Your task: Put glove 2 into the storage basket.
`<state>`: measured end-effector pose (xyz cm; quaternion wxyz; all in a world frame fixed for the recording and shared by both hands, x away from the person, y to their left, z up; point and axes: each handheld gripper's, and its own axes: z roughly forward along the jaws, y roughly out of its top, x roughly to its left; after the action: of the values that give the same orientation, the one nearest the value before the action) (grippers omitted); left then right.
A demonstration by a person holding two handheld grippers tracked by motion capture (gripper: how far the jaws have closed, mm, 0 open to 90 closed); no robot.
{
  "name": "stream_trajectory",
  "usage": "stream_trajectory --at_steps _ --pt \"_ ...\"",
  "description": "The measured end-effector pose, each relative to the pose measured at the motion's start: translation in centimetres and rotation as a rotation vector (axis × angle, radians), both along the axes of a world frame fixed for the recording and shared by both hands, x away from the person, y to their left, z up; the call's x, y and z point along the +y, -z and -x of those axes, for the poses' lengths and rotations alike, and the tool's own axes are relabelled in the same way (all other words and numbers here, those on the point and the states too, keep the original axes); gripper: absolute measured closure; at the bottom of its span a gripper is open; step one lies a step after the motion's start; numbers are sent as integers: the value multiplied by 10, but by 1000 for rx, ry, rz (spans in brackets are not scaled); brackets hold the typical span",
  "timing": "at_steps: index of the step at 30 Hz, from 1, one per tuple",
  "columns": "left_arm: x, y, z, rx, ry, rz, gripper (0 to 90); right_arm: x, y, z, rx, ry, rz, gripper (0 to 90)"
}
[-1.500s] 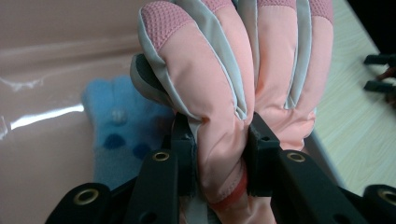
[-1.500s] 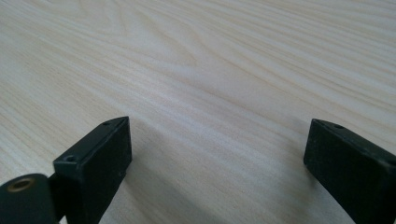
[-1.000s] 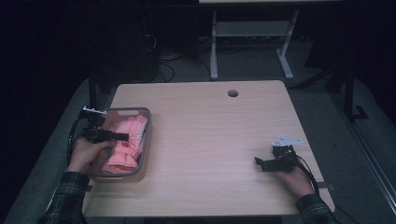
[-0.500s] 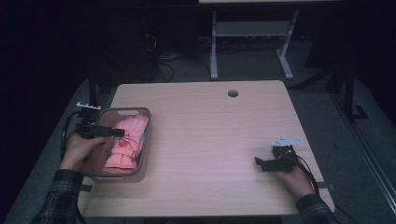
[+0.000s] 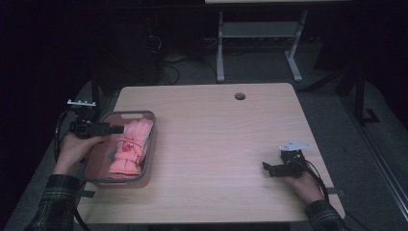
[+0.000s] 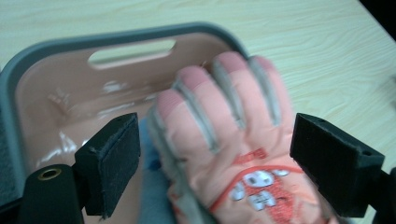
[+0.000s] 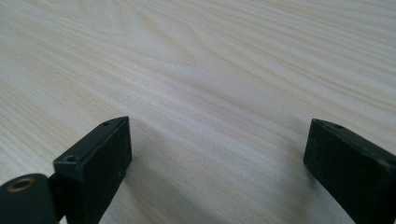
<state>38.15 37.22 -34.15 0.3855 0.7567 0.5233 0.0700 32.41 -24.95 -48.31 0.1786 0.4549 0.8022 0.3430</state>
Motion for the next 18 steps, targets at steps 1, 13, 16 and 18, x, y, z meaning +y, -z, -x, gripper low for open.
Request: stream_trajectory --at_steps 1,13,16,18 --pt "-3 -2 1 -9 4 4 157 0 0 0 1 1 0 75" --pt "-48 -24 6 -108 86 -9 158 0 0 0 1 1 0 75" --pt "-61 -29 9 -131 111 -12 158 0 0 0 1 2 0 75" --pt "-69 -30 10 -148 127 -20 158 0 0 0 1 2 -1 75"
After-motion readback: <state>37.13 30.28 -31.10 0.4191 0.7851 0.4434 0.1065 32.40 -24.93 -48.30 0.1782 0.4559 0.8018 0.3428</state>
